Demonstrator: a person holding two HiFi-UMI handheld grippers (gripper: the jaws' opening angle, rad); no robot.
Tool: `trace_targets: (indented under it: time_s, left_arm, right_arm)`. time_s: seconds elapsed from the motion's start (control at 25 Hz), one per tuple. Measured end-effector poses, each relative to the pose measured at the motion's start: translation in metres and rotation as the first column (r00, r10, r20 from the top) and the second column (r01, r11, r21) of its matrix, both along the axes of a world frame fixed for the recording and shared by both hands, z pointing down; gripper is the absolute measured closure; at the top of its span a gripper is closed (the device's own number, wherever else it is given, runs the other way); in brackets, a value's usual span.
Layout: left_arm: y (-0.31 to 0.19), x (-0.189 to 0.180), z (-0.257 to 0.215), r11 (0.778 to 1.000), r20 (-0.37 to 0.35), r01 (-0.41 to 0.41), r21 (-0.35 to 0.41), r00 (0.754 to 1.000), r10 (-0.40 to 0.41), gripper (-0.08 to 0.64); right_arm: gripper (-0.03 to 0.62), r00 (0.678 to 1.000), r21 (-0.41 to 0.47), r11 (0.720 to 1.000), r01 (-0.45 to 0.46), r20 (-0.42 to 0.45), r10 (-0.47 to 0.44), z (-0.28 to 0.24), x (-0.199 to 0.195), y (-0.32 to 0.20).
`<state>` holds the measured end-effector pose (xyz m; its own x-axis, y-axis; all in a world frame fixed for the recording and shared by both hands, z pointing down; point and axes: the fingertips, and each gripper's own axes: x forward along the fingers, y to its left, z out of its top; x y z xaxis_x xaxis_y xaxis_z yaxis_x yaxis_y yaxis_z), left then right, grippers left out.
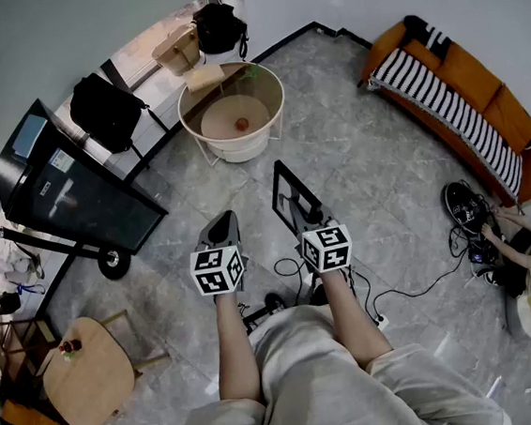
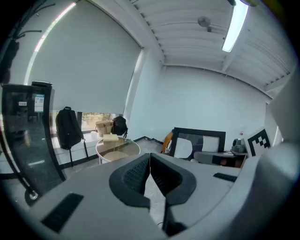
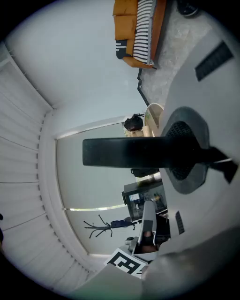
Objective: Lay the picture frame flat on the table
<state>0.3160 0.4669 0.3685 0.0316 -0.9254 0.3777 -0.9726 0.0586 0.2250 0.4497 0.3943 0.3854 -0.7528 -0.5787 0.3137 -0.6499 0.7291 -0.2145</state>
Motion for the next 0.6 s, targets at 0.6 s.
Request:
trace_targets:
  time_s: [0.6]
  left_arm:
    - [0.004, -0.019, 0.001, 0.999, 0.015, -0.03, -0.017, 0.999, 0.031, 0.538]
  right_arm:
    - [0.552, 0.998, -0.047, 0.998, 0.035, 0.059, -0.033, -0.004, -0.03, 0.014]
